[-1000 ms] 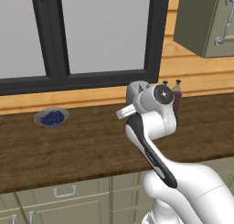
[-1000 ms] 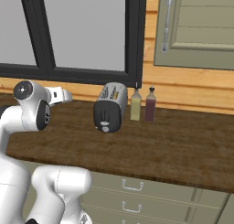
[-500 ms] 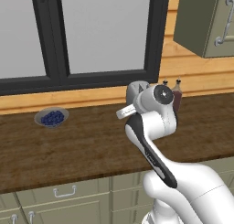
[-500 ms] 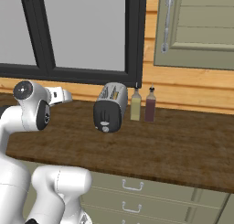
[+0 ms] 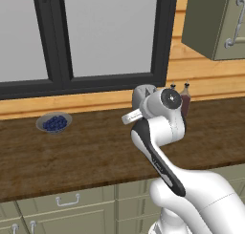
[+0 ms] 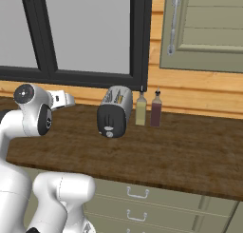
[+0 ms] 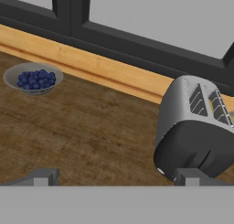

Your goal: Start the toaster. Once the lever pops up, take the bread to the plate on the dining counter.

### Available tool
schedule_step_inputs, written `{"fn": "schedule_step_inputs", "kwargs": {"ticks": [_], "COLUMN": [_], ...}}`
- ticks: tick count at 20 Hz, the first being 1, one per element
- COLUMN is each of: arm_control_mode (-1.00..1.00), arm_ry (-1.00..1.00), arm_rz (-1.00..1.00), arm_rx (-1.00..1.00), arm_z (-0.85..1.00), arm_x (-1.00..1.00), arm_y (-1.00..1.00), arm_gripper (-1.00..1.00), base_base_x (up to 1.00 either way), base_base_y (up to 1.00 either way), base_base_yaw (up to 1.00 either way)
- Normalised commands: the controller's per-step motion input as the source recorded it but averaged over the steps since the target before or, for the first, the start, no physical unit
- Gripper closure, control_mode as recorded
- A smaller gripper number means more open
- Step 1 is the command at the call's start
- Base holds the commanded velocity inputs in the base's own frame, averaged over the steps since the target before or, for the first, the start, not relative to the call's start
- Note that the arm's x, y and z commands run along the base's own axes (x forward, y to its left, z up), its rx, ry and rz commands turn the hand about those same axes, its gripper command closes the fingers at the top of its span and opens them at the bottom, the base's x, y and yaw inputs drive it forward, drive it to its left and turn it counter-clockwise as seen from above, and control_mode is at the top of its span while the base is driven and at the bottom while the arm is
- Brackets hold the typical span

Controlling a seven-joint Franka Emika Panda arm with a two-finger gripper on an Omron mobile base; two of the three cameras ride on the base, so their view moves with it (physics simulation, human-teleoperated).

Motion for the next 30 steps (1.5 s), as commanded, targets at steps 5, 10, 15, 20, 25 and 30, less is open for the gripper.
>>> {"fn": "schedule_step_inputs", "kwargs": {"ticks": [5, 10, 15, 20, 25, 30], "arm_control_mode": [-1.00, -1.00, -1.00, -1.00, -1.00, -1.00], "arm_ry": [0.00, 0.00, 0.00, 0.00, 0.00, 0.00], "arm_rz": [0.00, 0.00, 0.00, 0.00, 0.00, 0.00], "arm_rx": [0.00, 0.00, 0.00, 0.00, 0.00, 0.00], "arm_z": [0.00, 0.00, 0.00, 0.00, 0.00, 0.00], "arm_x": [0.00, 0.00, 0.00, 0.00, 0.00, 0.00], "arm_y": [0.00, 0.00, 0.00, 0.00, 0.00, 0.00], "arm_gripper": [-1.00, -1.00, -1.00, -1.00, -1.00, -1.00], "base_base_x": [0.00, 0.00, 0.00, 0.00, 0.00, 0.00], "base_base_y": [0.00, 0.00, 0.00, 0.00, 0.00, 0.00], "base_base_yaw": [0.00, 0.00, 0.00, 0.00, 0.00, 0.00]}}
